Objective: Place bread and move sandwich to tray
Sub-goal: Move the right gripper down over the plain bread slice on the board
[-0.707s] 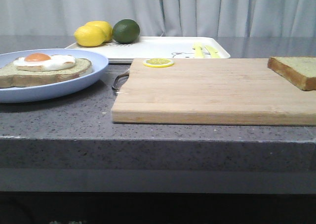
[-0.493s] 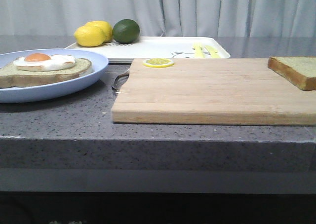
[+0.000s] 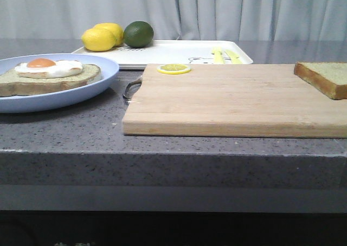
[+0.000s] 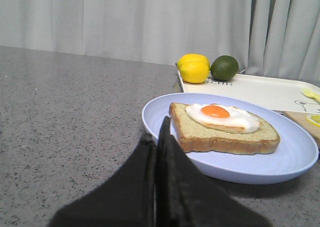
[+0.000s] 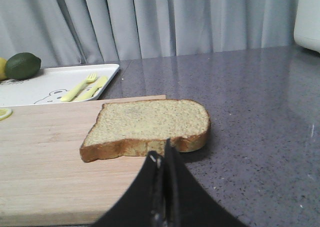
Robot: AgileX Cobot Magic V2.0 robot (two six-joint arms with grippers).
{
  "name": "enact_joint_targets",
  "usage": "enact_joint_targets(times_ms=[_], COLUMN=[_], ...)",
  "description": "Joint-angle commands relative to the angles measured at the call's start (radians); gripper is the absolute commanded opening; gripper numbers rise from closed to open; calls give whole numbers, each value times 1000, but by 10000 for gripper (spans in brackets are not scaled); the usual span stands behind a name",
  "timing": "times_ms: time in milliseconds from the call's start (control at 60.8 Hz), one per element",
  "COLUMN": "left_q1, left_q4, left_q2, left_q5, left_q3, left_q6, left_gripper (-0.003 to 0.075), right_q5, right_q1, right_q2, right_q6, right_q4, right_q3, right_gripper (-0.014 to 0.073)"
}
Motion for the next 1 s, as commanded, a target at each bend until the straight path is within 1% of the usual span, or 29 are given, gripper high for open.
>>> enact_joint_targets(times_ms=[0, 132, 247, 378, 493, 658, 723, 838, 986], left_q1=[3, 3, 3, 3, 3, 3, 3, 3, 3], left_q4=[1, 1, -5, -5, -4, -4, -4, 1, 1], left_q2=[-20, -20, -20, -16, 7, 94, 148, 247, 373], left_q5=[-87, -136, -221, -193, -120, 58, 133, 225, 359], left_q3=[1, -1, -34, -150, -276, -497, -588, -719, -844], left_q6=[3, 3, 3, 3, 3, 3, 3, 3, 3], left_gripper=[-20, -20, -20, -20, -20, -20, -20, -20, -20], right_q5=[-97, -86, -6, 113, 205, 281, 308, 383, 502], right_q1=[-3, -3, -3, -3, -3, -3, -3, -3, -3], right_q2=[-18, -18, -18, -18, -15, 37, 82, 182, 327], right_q6=[-6, -6, -6, -6, -6, -6, -6, -6, -6], right_q4=[-1, -1, -1, -8, -16, -16, -16, -16, -16], right_q3=[-3, -13, -70, -175, -282, -448, -516, -629, -755], right_gripper=[-69, -69, -69, -69, -69, -69, -69, -69, -69])
